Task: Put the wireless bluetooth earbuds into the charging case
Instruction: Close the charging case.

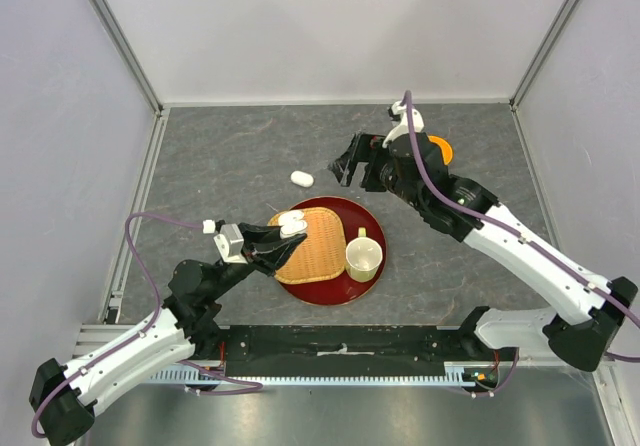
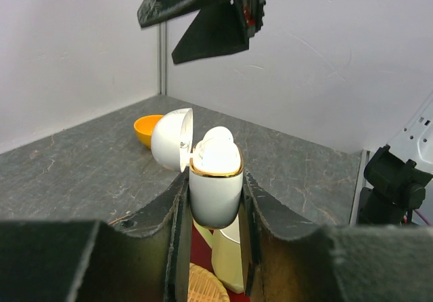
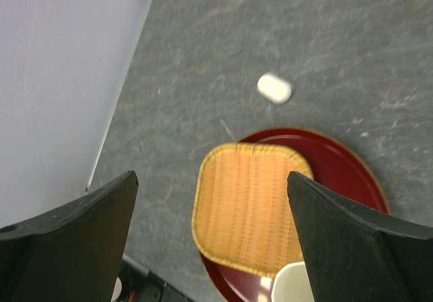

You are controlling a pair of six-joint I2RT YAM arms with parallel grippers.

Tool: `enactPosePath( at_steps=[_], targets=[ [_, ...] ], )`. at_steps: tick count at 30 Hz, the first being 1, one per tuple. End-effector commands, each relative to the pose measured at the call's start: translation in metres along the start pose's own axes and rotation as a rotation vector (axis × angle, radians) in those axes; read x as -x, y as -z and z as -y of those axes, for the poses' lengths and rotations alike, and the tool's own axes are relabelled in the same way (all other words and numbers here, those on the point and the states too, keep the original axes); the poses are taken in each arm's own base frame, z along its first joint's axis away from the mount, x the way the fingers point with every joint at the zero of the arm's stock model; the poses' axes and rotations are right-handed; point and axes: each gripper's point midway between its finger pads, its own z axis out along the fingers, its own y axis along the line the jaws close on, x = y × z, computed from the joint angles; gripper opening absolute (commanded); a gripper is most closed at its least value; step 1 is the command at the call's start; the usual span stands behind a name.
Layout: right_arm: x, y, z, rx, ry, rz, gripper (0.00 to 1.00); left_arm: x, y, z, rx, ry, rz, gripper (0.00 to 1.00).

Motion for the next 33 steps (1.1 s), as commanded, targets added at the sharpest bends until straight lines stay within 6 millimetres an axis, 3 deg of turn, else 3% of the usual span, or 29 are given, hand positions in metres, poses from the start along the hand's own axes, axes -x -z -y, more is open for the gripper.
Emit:
enactPosePath(
  at_steps=[1, 13, 20, 26, 33],
  targets=[
    [-0.021, 0.005, -0.026, 0.132, -0.019, -0.153, 0.98, 0.024, -0.005, 0.003, -0.014, -0.01, 0.052, 0.02],
    [-0.044, 0.001, -0.048, 0.281, -0.016, -0.237, 0.98, 0.021, -0.01, 0.016, -0.084, 0.002, 0.015, 0.02],
    [-0.068, -0.006, -0.063, 0.36, -0.045, -0.331, 0.98, 0.019, -0.014, 0.022, -0.123, 0.028, -0.007, 0.02],
    [-0.084, -0.004, -0.062, 0.374, -0.024, -0.368, 0.98, 0.019, -0.017, 0.023, -0.131, 0.023, -0.013, 0.02],
    [-0.107, 0.013, -0.049, 0.387, 0.001, -0.426, 0.98, 0.018, -0.019, 0.018, -0.1, 0.027, -0.012, 0.02]
  ],
)
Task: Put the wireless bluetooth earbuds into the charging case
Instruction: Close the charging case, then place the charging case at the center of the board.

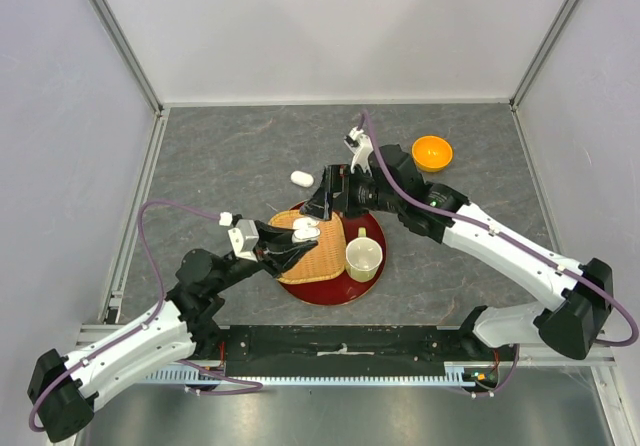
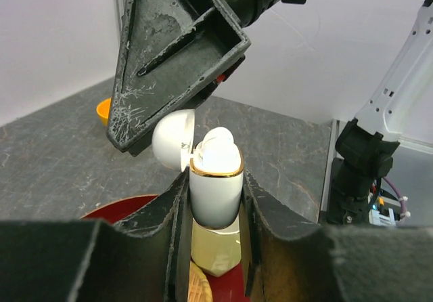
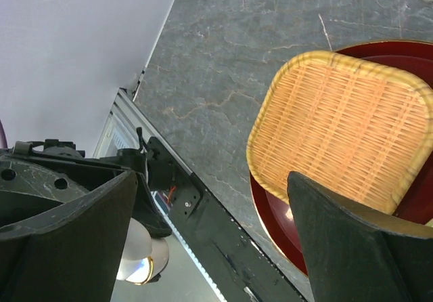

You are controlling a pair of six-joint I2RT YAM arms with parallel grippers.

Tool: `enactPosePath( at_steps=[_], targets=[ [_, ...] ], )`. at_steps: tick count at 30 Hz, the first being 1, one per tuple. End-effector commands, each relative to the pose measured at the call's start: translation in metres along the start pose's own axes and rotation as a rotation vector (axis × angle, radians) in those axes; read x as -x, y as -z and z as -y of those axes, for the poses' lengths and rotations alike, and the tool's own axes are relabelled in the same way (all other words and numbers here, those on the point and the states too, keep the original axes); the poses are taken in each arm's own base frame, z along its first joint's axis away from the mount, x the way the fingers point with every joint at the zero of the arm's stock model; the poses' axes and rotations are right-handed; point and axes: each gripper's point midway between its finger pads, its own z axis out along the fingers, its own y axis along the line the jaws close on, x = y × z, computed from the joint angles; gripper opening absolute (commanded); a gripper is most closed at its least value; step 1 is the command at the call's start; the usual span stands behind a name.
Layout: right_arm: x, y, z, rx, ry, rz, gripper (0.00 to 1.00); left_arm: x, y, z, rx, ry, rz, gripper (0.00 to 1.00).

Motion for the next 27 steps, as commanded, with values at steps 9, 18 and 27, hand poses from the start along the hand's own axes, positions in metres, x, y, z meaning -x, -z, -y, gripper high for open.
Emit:
enactPosePath(
  at_steps=[9, 18, 27],
  targets=[
    [-0.014, 0.032, 0.0, 0.025, 0.038, 0.035, 0.98, 0.027, -0.008, -0.013, 0.083, 0.034, 0.076, 0.02],
    [0.013, 0.054, 0.048, -0.244, -0.011, 0.234, 0.98, 0.009, 0.005, -0.075, 0.486, 0.146, -0.113, 0.02],
    [0.004, 0.059, 0.062, -0.288, -0.017, 0.215, 0.98, -0.016, 0.025, -0.143, 0.646, 0.365, -0.232, 0.02]
  ],
)
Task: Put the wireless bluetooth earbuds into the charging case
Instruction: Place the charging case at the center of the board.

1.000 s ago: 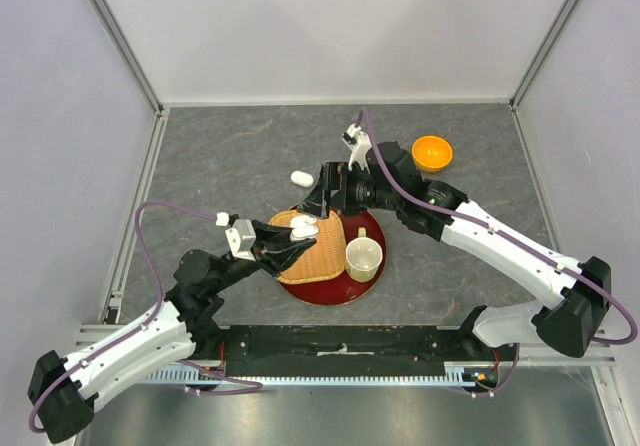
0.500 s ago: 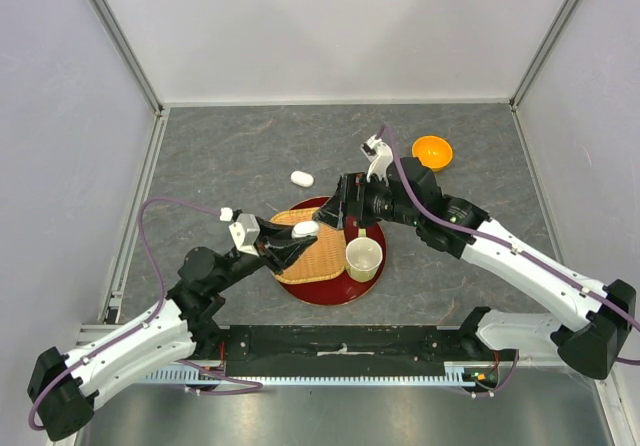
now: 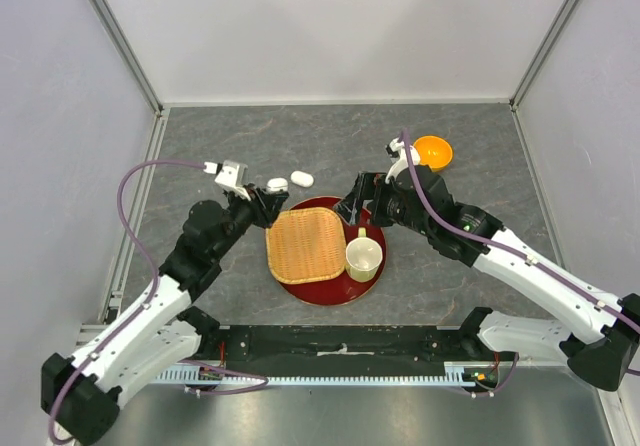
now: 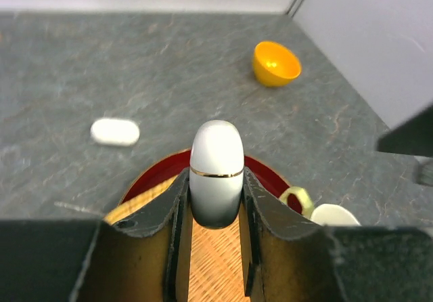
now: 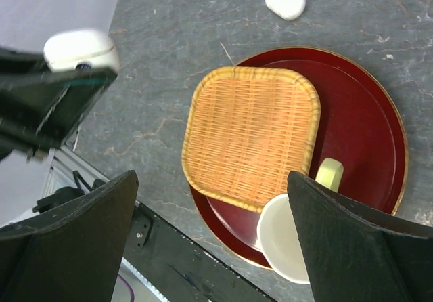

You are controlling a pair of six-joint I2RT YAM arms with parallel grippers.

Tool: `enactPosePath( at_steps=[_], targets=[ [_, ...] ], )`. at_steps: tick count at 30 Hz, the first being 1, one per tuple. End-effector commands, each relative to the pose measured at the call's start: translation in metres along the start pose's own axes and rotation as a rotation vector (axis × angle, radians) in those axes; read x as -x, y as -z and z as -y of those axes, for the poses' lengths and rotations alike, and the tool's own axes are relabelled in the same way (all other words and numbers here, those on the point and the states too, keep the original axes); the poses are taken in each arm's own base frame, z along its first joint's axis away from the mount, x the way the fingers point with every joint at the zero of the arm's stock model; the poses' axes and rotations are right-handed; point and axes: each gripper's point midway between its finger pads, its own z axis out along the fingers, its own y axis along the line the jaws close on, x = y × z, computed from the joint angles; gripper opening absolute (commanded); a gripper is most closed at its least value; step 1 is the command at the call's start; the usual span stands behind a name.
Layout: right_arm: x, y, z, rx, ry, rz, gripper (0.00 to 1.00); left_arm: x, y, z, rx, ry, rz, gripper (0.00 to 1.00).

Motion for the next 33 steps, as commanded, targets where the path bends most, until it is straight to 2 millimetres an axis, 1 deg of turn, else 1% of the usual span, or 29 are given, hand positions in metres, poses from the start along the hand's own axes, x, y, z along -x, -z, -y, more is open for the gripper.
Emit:
enactPosePath(
  at_steps=[1, 2, 3, 4, 7, 8, 9, 10, 11, 12, 14, 15, 17, 18, 20, 21, 22, 23, 24, 25, 27, 28, 29, 31, 32, 33],
  targets=[
    [-0.002, 0.004, 0.012, -0.043, -0.01, 0.008, 0.98, -0.016, -0.011, -0.041, 0.066, 0.216, -0.113, 0.02],
    [-0.001, 0.006, 0.012, -0.041, -0.011, 0.013, 0.98, -0.015, -0.014, -0.046, 0.064, 0.244, -0.116, 0.02],
    [-0.002, 0.006, 0.012, -0.043, -0.013, 0.013, 0.98, -0.012, -0.016, -0.056, 0.081, 0.261, -0.123, 0.02],
    [-0.003, 0.007, 0.014, -0.044, -0.011, 0.013, 0.98, -0.025, -0.023, -0.066, 0.109, 0.288, -0.172, 0.02],
    [-0.003, 0.01, 0.017, -0.051, -0.011, 0.017, 0.98, -0.025, -0.037, -0.074, 0.084, 0.3, -0.218, 0.02],
    [-0.003, 0.011, 0.017, -0.05, -0.009, 0.018, 0.98, -0.038, -0.046, -0.082, 0.103, 0.327, -0.261, 0.02],
    [-0.004, 0.011, 0.018, -0.053, -0.01, 0.015, 0.98, -0.032, -0.052, -0.086, 0.106, 0.332, -0.253, 0.02],
    [-0.005, 0.012, 0.019, -0.053, -0.009, 0.012, 0.98, -0.034, -0.057, -0.089, 0.105, 0.342, -0.263, 0.02],
    [-0.006, 0.013, 0.019, -0.052, -0.01, 0.011, 0.98, -0.048, -0.065, -0.097, 0.118, 0.363, -0.306, 0.02],
    [-0.007, 0.013, 0.02, -0.055, -0.01, 0.008, 0.98, -0.042, -0.072, -0.101, 0.116, 0.363, -0.301, 0.02],
    [-0.008, 0.015, 0.021, -0.055, -0.015, 0.008, 0.98, -0.05, -0.08, -0.109, 0.126, 0.384, -0.33, 0.02],
    [-0.008, 0.015, 0.021, -0.055, -0.018, 0.008, 0.98, -0.058, -0.087, -0.118, 0.132, 0.405, -0.357, 0.03],
    [-0.009, 0.018, 0.022, -0.053, -0.018, 0.01, 0.98, -0.066, -0.092, -0.125, 0.142, 0.432, -0.381, 0.04],
    [-0.01, 0.018, 0.024, -0.059, -0.019, 0.01, 0.98, -0.077, -0.098, -0.133, 0.149, 0.453, -0.41, 0.04],
    [-0.011, 0.019, 0.027, -0.067, -0.021, 0.012, 0.98, -0.089, -0.102, -0.139, 0.158, 0.484, -0.446, 0.04],
    [-0.012, 0.02, 0.028, -0.071, -0.021, 0.012, 0.98, -0.1, -0.106, -0.144, 0.167, 0.505, -0.473, 0.05],
    [-0.012, 0.02, 0.029, -0.072, -0.018, 0.013, 0.98, -0.106, -0.107, -0.146, 0.171, 0.521, -0.487, 0.05],
    [-0.013, 0.02, 0.03, -0.075, -0.016, 0.012, 0.98, -0.11, -0.11, -0.148, 0.169, 0.529, -0.494, 0.07],
    [-0.013, 0.019, 0.031, -0.082, -0.016, 0.009, 0.98, -0.109, -0.115, -0.147, 0.156, 0.539, -0.498, 0.07],
    [-0.013, 0.019, 0.031, -0.08, -0.013, 0.009, 0.98, -0.121, -0.118, -0.151, 0.162, 0.567, -0.525, 0.08],
    [-0.014, 0.018, 0.031, -0.083, -0.011, 0.004, 0.98, -0.122, -0.124, -0.152, 0.152, 0.583, -0.534, 0.09],
    [-0.015, 0.018, 0.031, -0.083, -0.008, 0.0, 0.98, -0.13, -0.125, -0.156, 0.164, 0.6, -0.552, 0.1],
    [-0.015, 0.017, 0.032, -0.085, -0.007, -0.003, 0.98, -0.133, -0.125, -0.157, 0.168, 0.609, -0.566, 0.12],
    [-0.015, 0.016, 0.032, -0.087, -0.005, -0.005, 0.98, -0.133, -0.129, -0.159, 0.165, 0.611, -0.571, 0.15],
    [-0.016, 0.015, 0.033, -0.091, -0.003, -0.01, 0.98, -0.142, -0.126, -0.162, 0.181, 0.629, -0.598, 0.17],
    [-0.016, 0.014, 0.032, -0.091, -0.003, -0.01, 0.98, -0.14, -0.129, -0.161, 0.171, 0.63, -0.605, 0.18]
  ],
)
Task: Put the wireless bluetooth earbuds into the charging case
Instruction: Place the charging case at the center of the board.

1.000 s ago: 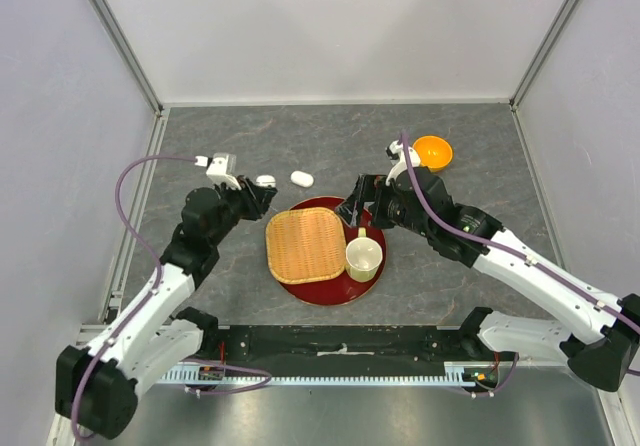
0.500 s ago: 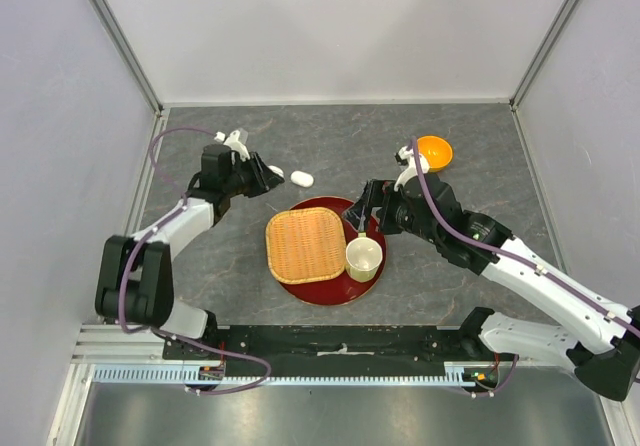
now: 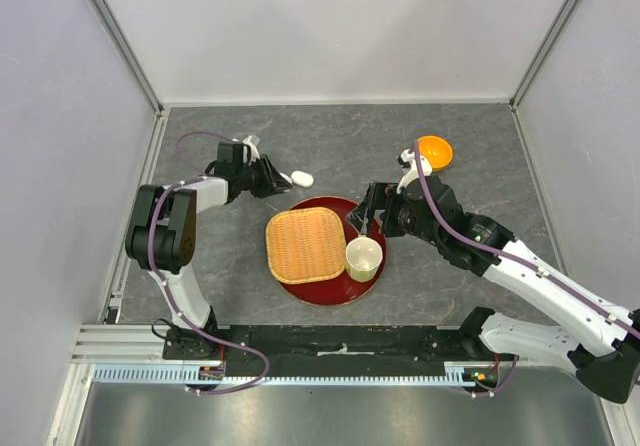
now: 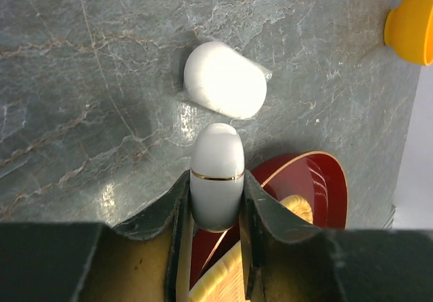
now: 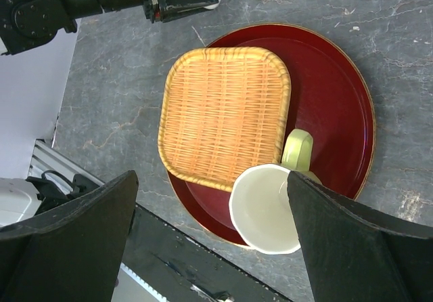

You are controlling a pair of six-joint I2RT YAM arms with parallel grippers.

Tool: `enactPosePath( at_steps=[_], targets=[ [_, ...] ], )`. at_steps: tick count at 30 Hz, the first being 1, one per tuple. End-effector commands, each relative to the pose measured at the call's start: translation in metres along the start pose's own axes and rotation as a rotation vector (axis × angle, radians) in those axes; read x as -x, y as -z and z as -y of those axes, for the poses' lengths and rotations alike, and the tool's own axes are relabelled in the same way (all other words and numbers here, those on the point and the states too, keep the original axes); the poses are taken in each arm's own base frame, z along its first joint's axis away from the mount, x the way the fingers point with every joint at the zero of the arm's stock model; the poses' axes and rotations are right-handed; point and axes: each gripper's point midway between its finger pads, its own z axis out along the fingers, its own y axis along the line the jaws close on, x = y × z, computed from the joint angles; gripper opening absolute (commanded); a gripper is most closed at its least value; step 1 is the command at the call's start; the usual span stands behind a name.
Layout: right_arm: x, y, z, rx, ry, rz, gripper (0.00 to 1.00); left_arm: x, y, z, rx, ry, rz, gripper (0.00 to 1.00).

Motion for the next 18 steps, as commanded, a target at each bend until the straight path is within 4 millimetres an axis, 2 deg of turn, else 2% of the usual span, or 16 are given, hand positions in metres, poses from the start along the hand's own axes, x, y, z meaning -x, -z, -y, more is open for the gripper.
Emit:
enactPosePath(
  at_steps=[1, 4, 7, 10, 11, 13, 14, 17, 18],
  targets=[
    [0.001, -0.003, 0.004, -0.019, 0.007, 0.005, 0.98, 0.012, -0.003, 0.012, -0.045, 0.03, -0.025, 0.19],
    [0.001, -0.005, 0.004, -0.022, 0.006, 0.001, 0.98, 0.009, -0.007, 0.002, -0.006, 0.051, -0.05, 0.22],
    [0.001, -0.007, 0.003, -0.024, 0.005, -0.001, 0.98, 0.002, -0.01, -0.005, 0.011, 0.06, -0.084, 0.31],
    [0.001, -0.008, 0.003, -0.025, 0.005, -0.005, 0.98, -0.003, -0.01, -0.012, 0.04, 0.062, -0.094, 0.34],
    [0.001, -0.008, 0.003, -0.025, 0.006, -0.005, 0.98, -0.004, -0.009, -0.015, 0.049, 0.064, -0.095, 0.39],
    [0.0, -0.008, 0.003, -0.025, 0.006, -0.007, 0.98, -0.006, -0.01, -0.018, 0.062, 0.064, -0.102, 0.43],
    [0.0, -0.008, 0.004, -0.028, 0.007, -0.006, 0.98, -0.007, -0.01, -0.018, 0.062, 0.063, -0.105, 0.5],
    [-0.002, -0.009, 0.005, -0.029, 0.006, -0.011, 0.98, -0.008, -0.01, -0.02, 0.07, 0.06, -0.111, 0.55],
    [-0.003, -0.009, 0.006, -0.03, 0.004, -0.014, 0.98, -0.007, -0.01, -0.021, 0.074, 0.058, -0.108, 0.6]
  ],
)
